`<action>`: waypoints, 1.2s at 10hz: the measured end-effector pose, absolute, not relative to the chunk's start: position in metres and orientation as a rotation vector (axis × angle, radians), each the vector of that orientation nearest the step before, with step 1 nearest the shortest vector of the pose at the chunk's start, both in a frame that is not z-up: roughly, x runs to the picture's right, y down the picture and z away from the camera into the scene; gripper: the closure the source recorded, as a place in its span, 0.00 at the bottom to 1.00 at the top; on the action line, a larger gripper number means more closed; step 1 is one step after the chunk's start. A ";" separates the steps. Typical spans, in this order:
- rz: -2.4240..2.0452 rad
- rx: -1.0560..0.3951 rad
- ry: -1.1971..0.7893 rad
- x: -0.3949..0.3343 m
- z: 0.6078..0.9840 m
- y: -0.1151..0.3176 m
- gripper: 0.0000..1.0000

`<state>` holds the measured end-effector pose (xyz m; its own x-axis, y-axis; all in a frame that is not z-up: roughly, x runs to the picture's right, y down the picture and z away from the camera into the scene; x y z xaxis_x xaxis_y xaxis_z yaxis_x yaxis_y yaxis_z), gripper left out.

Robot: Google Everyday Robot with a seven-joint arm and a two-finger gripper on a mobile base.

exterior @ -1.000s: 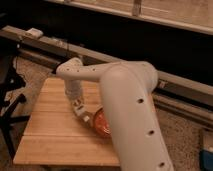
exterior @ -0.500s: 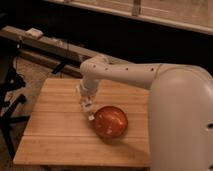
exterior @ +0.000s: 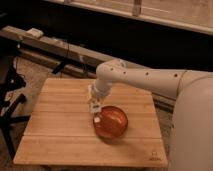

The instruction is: Place the bottle in the ceramic bowl

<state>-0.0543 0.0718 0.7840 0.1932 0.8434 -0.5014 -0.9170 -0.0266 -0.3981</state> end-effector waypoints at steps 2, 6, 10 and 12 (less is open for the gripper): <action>1.418 -0.726 0.207 -0.036 0.785 0.082 0.94; 1.357 -0.716 0.366 -0.027 0.792 0.104 0.52; 1.356 -0.719 0.507 0.000 0.794 0.130 0.20; 1.363 -0.715 0.553 0.006 0.793 0.138 0.20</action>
